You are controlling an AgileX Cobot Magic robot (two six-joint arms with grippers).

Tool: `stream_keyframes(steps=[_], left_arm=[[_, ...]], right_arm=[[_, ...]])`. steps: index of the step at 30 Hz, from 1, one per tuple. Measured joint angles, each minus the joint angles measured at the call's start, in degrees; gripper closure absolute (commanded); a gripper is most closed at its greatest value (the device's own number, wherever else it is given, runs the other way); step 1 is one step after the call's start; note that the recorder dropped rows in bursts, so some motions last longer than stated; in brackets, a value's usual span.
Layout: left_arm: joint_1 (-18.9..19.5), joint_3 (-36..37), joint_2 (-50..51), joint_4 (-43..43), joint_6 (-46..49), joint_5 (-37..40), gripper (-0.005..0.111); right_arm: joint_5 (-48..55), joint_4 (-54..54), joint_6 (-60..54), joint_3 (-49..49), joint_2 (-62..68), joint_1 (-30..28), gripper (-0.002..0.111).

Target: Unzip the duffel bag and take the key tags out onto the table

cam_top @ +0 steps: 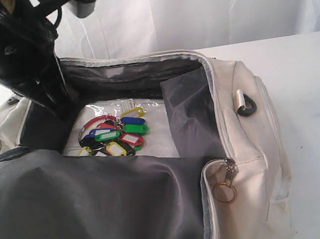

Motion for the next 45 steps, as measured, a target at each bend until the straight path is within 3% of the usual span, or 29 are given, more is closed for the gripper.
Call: stream_keyframes(steps=[4,9,30,45], left_arm=[[8.54,0.03,0.0,-14.54,5.75,-5.55,0.107],[12.79,0.03,0.0,-17.09,7.06,-8.1,0.107],[13.01,0.03,9.32,-17.76,7.4,-19.13,0.107],[13.01,0.03,17.77,-17.76,13.13,-25.78,0.106]], right_arm=[[-2.44,-6.71,4.85,0.0,1.86,0.0,0.108],[-5.75,-8.31,6.29,0.0,2.11,0.0,0.108],[-5.85,-8.42,6.41,0.0,2.25,0.0,0.108],[-5.85,-8.42,6.42,0.0,2.25,0.0,0.108]])
